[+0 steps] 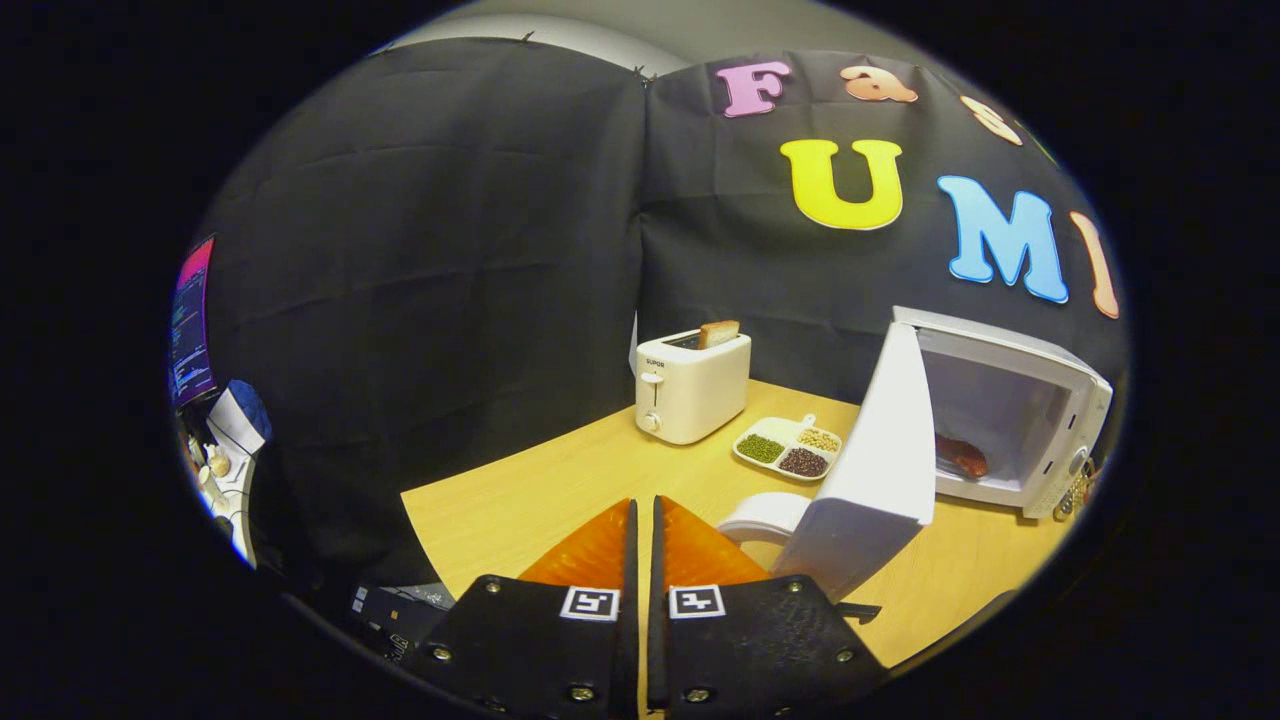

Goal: Open the microwave, put the food inside, and close the microwave door.

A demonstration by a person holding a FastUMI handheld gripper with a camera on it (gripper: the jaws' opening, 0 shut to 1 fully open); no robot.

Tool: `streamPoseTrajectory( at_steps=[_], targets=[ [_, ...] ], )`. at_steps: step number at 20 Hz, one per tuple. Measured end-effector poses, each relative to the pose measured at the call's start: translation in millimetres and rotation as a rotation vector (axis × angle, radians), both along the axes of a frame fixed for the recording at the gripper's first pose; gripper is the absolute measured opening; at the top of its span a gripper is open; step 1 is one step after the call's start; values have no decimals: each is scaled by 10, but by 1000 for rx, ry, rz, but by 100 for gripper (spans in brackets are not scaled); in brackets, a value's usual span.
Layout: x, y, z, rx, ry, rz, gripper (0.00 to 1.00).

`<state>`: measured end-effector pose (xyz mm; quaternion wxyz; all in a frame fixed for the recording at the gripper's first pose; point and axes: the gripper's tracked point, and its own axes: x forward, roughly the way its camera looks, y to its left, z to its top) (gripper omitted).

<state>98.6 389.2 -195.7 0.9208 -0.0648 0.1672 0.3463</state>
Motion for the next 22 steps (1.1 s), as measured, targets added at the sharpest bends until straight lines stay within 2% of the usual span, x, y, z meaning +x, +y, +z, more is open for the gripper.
streamPoseTrajectory(
  at_steps=[10, 22],
  targets=[
    [-78, -573, 38, -6, 8, -30, 4],
    [244, -1432, 57, -4, 23, -155, 4]
  ],
)
